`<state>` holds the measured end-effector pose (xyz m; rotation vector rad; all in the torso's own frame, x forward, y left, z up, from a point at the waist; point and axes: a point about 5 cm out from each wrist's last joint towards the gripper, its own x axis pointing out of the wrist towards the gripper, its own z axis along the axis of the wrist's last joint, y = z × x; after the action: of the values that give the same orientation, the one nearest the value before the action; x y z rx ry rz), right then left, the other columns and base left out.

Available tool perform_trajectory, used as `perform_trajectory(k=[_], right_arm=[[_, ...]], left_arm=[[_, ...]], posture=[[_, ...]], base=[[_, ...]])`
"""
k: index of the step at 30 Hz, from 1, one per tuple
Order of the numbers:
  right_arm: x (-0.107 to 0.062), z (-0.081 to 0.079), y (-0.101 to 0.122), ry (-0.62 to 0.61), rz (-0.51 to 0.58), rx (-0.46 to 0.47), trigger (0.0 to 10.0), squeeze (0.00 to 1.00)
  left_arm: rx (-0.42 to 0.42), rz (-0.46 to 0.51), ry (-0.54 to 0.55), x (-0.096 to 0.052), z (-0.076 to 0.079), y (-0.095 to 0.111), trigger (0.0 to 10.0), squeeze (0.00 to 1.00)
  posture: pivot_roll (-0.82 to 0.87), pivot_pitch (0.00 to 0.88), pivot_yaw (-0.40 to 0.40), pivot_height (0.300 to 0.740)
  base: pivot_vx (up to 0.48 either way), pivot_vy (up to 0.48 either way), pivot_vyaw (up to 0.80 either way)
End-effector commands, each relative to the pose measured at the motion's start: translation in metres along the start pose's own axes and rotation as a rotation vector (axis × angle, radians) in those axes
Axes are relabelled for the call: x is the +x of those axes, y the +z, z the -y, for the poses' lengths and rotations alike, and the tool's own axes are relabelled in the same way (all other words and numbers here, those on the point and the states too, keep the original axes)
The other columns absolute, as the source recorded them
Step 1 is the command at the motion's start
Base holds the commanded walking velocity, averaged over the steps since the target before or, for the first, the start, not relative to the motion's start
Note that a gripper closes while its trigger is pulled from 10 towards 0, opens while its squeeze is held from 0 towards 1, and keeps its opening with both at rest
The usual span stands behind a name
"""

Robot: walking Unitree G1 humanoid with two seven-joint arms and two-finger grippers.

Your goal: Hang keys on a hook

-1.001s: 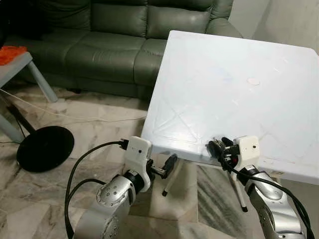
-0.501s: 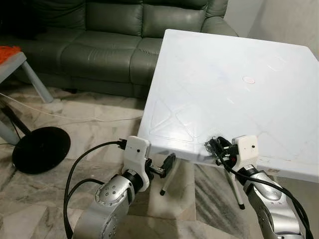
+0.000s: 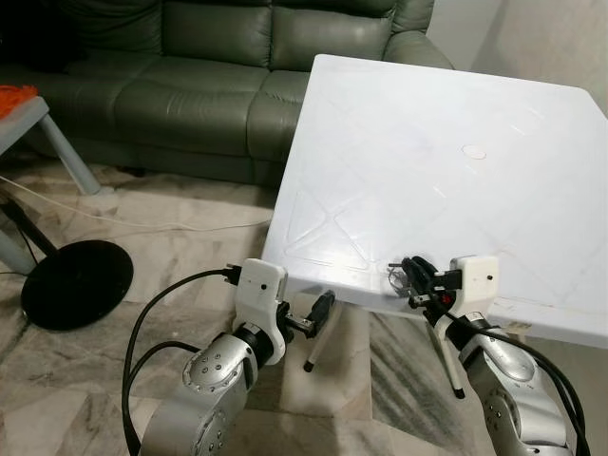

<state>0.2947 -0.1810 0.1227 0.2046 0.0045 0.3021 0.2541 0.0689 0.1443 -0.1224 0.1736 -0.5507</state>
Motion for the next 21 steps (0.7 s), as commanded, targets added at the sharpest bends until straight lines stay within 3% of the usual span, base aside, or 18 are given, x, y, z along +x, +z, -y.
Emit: perform_trajectory(k=[1, 11, 14, 17, 18, 21], right_arm=[[-0.002, 0.003, -0.004, -0.016, -0.019, 0.048, 0.0, 0.0], [0.002, 0.006, 0.006, -0.058, 0.054, 0.2, 0.0, 0.0], [0.003, 0.001, 0.014, -0.009, 0.127, 0.309, 0.0, 0.0], [0.003, 0.0, 0.018, -0.009, 0.154, 0.348, 0.0, 0.0], [0.006, 0.002, 0.02, -0.047, 0.176, 0.4, 0.0, 0.0], [0.008, 0.003, 0.021, -0.072, 0.19, 0.436, 0.0, 0.0]], left_arm=[[-0.009, 0.005, -0.006, 0.001, 0.003, 0.0, 10.0, 0.0], [-0.019, 0.009, -0.006, 0.002, 0.004, 0.0, 10.0, 0.0], [-0.029, 0.015, -0.002, 0.004, 0.004, 0.001, 10.0, 0.0], [-0.03, 0.017, 0.001, 0.004, 0.003, 0.002, 10.0, 0.0], [-0.031, 0.022, 0.005, 0.006, 0.002, 0.003, 10.0, 0.0], [-0.032, 0.024, 0.006, 0.007, 0.002, 0.003, 10.0, 0.0]], posture=[[0.0, 0.192, -0.069, 0.74], [-0.01, 0.189, -0.069, 0.74], [0.0, 0.183, -0.07, 0.74], [-0.01, 0.18, -0.069, 0.74], [-0.01, 0.178, -0.07, 0.74], [-0.01, 0.171, -0.071, 0.74]], base=[[0.0, 0.0, 0.0], [0.0, 0.0, 0.0], [0.0, 0.0, 0.0], [0.0, 0.0, 0.0], [0.0, 0.0, 0.0], [0.0, 0.0, 0.0]])
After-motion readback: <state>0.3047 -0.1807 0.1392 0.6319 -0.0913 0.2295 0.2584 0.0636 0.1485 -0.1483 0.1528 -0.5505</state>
